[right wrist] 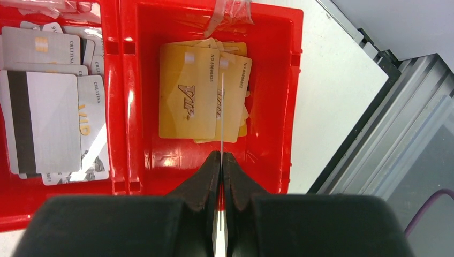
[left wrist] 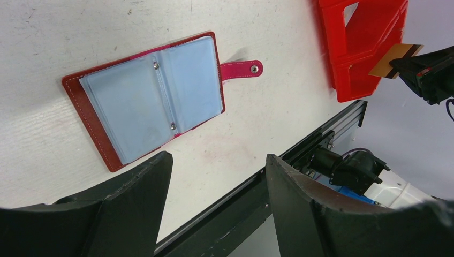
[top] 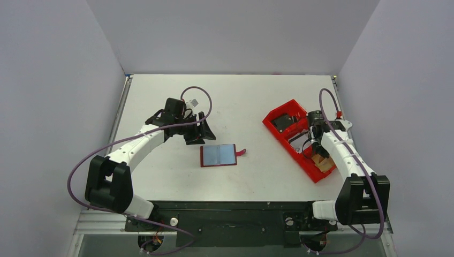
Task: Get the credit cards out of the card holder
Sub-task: Place the credit card in the storage box.
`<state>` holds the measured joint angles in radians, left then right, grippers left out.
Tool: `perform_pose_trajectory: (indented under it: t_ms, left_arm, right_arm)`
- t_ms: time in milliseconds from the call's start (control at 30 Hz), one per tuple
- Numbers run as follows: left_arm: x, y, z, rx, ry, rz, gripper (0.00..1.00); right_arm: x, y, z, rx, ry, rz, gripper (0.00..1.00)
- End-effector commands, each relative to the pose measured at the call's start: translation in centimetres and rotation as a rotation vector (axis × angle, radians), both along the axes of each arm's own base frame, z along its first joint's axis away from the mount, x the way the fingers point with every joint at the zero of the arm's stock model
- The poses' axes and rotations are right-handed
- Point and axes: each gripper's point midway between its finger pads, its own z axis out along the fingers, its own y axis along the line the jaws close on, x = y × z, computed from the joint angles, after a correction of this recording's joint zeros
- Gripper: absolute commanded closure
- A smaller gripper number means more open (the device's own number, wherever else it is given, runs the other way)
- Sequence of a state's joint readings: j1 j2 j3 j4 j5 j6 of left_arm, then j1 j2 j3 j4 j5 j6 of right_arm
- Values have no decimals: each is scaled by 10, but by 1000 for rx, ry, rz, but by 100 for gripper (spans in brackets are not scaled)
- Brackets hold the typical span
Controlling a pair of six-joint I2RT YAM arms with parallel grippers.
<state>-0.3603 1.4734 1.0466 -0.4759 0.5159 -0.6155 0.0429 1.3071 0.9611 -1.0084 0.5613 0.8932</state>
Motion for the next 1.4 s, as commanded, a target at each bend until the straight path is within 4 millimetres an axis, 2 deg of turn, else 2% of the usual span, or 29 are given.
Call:
perform_pose_trajectory:
  t_ms: [0,167,267,333,433,567,967,1367]
  left_arm:
    - [2,-2,18,-15,-68,-23,38]
    - [3,-2,18,-15,-67,-24,37]
    - [3,-3,17,-15,-63,-24,37]
    - [4,-3,16,-14,-60,-24,37]
    - [4,-3,15,-13,-59,-25,37]
    - [3,-3,14,-15,-55,-26,37]
    - [4,-3,13,-11,-53,-25,37]
    - [9,2,11,30,-51,6,37]
  right_arm:
    - [14,-11,3,-46,-33,-13,100]
    - [15,-13,-7,-47,-6,-19,99]
    - [16,-12,-10,-38,0,-16,93]
    - [17,-10,-9,-27,-7,-11,84]
    - [18,-9,-4,-17,-27,-3,59]
    - [21,-3,4,16,-60,21,47]
    - [39,28,41,103,-191,134,39]
    - [59,80,81,158,-323,327,28]
